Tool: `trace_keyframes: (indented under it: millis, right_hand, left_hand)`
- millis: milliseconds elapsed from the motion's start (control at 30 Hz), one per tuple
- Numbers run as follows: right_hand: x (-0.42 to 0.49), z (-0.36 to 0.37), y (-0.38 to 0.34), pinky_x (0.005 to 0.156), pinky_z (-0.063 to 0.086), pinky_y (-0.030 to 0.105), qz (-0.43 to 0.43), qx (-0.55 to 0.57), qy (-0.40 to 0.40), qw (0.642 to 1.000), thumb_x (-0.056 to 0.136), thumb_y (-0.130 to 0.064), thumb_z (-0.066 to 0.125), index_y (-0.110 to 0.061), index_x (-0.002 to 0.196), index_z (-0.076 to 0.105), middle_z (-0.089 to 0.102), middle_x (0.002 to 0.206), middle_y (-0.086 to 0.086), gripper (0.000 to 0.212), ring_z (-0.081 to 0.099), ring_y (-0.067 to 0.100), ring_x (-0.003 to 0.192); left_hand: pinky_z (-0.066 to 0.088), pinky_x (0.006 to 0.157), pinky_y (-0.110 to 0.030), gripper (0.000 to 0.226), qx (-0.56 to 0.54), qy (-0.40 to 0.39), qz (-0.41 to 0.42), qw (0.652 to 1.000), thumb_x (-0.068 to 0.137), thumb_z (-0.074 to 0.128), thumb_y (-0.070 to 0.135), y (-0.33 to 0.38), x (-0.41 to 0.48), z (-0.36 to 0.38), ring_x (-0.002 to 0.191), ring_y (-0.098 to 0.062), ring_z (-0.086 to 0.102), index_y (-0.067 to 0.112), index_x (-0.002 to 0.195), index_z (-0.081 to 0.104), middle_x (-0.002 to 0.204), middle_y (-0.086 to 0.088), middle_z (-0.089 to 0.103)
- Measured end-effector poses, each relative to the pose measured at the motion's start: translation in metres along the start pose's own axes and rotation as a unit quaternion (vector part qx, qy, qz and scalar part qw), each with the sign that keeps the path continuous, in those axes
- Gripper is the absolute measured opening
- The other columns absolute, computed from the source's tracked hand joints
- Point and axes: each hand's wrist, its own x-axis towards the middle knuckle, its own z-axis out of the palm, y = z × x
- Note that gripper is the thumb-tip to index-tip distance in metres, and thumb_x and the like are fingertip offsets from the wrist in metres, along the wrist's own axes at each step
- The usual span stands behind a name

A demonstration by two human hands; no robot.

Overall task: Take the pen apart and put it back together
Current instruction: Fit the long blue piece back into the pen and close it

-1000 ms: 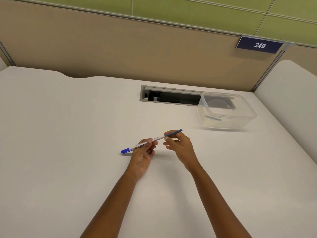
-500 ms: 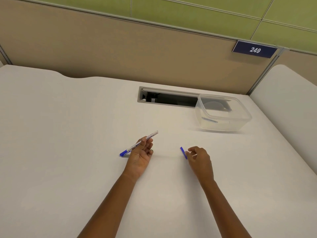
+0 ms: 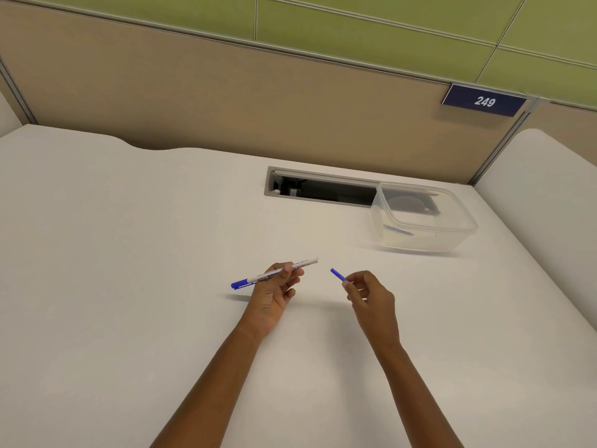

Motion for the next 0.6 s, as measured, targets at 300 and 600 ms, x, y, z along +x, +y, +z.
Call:
trace_keyframes:
  millis: [300,600]
  right_hand:
    - [-0.01,-0.002,-0.025,0.06,0.049,0.015,-0.051,0.088,0.016,0.995,0.088,-0.014,0.055,-0.024,0.083,0.06,0.063,0.076,-0.009,0.012,0.061,0.002,0.064]
    - [-0.013,-0.003,-0.024,0.06,0.047,0.01,-0.063,0.09,0.026,0.994,0.088,-0.013,0.055,-0.023,0.083,0.061,0.064,0.078,-0.011,0.012,0.062,0.002,0.066]
  left_hand:
    - [0.036,0.063,-0.024,0.023,0.051,-0.009,0.006,0.999,0.089,0.049,0.015,-0.002,-0.006,0.006,0.06,0.001,0.063,0.023,0.07,0.059,0.061,0.009,0.071]
    - [0.036,0.064,-0.025,0.019,0.049,-0.004,0.014,0.999,0.088,0.049,0.016,0.001,-0.007,0.007,0.061,0.002,0.064,0.022,0.073,0.058,0.061,0.008,0.072]
